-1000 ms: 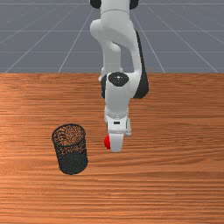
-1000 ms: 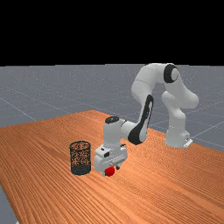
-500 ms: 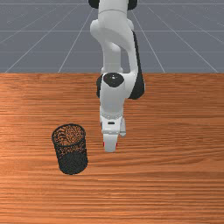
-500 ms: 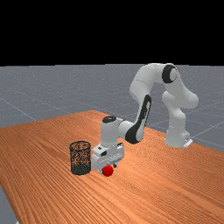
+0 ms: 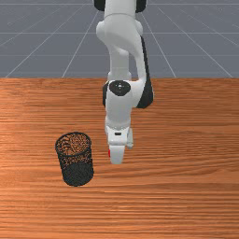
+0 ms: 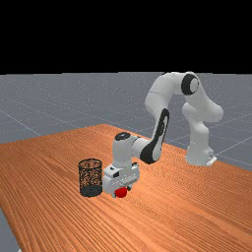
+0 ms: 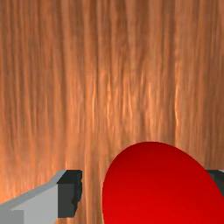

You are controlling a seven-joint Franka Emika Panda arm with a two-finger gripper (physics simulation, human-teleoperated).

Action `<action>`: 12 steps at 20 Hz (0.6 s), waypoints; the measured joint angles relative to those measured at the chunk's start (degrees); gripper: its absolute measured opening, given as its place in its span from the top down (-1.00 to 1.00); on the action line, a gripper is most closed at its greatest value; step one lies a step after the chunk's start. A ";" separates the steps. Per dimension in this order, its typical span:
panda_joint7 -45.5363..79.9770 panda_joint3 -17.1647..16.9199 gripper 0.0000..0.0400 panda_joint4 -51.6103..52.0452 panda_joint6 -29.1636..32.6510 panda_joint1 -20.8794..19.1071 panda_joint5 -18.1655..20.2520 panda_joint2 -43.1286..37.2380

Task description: Put the ball into the container

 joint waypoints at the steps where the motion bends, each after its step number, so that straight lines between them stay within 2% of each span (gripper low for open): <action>1: -0.67 0.12 -1.00 0.17 -0.31 -0.26 -0.09 0.06; 5: -0.71 -0.65 -1.00 0.25 -0.30 -0.57 -0.53 0.12; 6: -0.45 -0.94 -0.41 0.41 -0.11 -0.45 -0.73 0.33; 12: -0.38 -0.49 -0.39 1.10 0.29 -0.85 -0.03 0.77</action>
